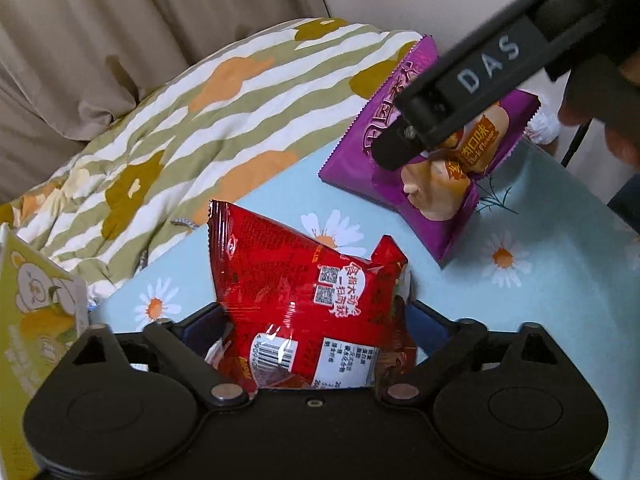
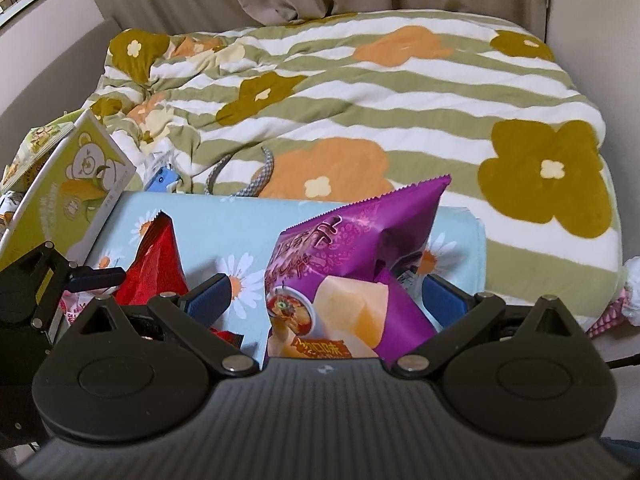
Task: Organize snacks
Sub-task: 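Grasp the red packet with the left gripper while the right grasps the purple packet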
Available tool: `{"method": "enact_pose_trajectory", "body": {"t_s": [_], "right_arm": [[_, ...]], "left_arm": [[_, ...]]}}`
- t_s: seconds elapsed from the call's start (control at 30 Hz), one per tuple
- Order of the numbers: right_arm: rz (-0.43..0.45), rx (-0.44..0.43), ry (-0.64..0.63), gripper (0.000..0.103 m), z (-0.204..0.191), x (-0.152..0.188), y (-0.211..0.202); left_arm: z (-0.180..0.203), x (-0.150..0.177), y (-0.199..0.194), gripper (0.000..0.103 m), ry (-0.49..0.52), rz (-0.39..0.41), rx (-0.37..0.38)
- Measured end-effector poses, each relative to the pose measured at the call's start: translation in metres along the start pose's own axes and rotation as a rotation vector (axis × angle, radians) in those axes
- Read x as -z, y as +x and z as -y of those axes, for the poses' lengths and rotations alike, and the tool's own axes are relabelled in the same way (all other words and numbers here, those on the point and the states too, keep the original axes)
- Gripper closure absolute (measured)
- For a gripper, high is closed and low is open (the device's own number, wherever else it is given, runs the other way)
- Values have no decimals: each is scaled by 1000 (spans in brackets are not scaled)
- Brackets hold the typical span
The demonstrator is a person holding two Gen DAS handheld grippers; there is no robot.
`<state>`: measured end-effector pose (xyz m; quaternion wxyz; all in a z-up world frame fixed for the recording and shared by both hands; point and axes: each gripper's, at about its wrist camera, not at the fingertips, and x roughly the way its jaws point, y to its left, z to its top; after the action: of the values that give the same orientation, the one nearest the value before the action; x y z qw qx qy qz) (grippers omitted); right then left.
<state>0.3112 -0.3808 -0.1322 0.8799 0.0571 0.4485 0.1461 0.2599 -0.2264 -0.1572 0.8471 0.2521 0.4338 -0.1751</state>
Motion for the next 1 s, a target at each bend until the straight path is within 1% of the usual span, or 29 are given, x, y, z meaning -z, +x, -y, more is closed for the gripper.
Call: {"method": "enact_pose_trajectory", "body": {"t_s": [0.1, 0.17, 0.37, 0.6, 0.63, 0.7, 0.73, 0.83, 1.0], "right_arm": [[-9, -10, -2, 0, 1, 0, 5], [-14, -16, 0, 0, 2, 0, 8], [-26, -36, 5, 0, 5, -1, 14], [-23, -50, 12, 0, 6, -1, 13], [-26, -52, 13, 3, 7, -1, 13], [-31, -60, 17, 12, 9, 0, 14], [-29, -63, 23, 15, 10, 0, 13], [-18, -60, 36, 20, 10, 1, 8], [22, -50, 40, 22, 5, 2, -11]], "left_arm": [[0, -3, 1, 13, -8, -5, -5], [-3, -4, -1, 19, -26, -2, -6], [-10, -5, -9, 29, -74, 18, 9], [-12, -5, -18, 31, -101, 38, -5], [-13, -6, -20, 32, -106, 43, -9], [-13, -6, -24, 32, -111, 51, -16], [-13, -6, -26, 32, -114, 57, -21], [-16, -9, -35, 32, -126, 79, -30], [-21, -15, -60, 32, -151, 141, -51]]}}
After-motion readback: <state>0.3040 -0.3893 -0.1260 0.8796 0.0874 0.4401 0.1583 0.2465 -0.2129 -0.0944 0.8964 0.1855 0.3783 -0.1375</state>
